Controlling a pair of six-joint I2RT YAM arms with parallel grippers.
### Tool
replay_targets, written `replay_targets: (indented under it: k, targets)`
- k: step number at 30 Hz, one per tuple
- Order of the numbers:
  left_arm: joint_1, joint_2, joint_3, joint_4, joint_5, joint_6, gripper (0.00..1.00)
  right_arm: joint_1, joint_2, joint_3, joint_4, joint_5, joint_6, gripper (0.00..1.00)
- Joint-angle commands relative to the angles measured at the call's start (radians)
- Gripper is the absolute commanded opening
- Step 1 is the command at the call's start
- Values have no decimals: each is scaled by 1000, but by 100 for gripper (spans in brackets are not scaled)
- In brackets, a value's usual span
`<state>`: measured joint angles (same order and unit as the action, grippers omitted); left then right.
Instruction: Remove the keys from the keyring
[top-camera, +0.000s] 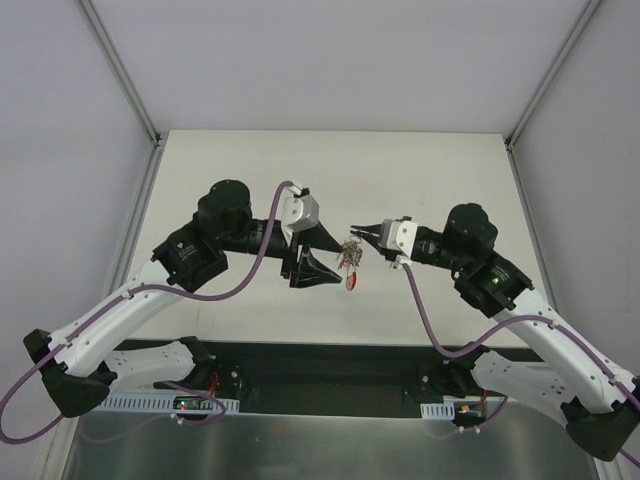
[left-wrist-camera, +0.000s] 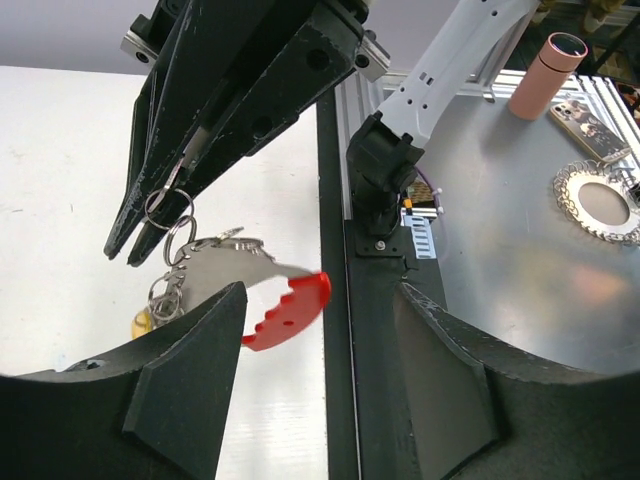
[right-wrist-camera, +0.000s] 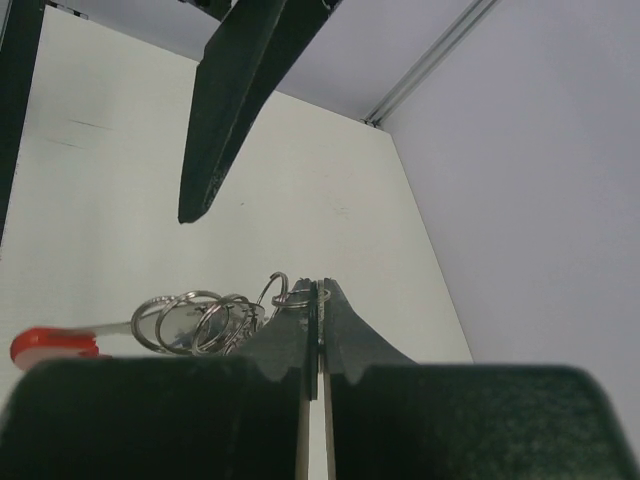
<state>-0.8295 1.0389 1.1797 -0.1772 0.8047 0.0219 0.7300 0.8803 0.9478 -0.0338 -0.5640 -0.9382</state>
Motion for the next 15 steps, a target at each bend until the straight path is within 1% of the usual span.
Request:
replay_targets:
  k: [1,9,13,15]
  targets:
    - [6,47,40,24,41,44,59,-1,-18,34,92,-53,19,1]
    - [4,119,83,35,87,36,58,-1,-27,37,92,-102,18,1]
    - [6,96,67,50,65,50,58,-1,-29,42,92,-111,18,1]
    - [6,90,67,59,79,41,57,0,-26,46,94,-109,18,1]
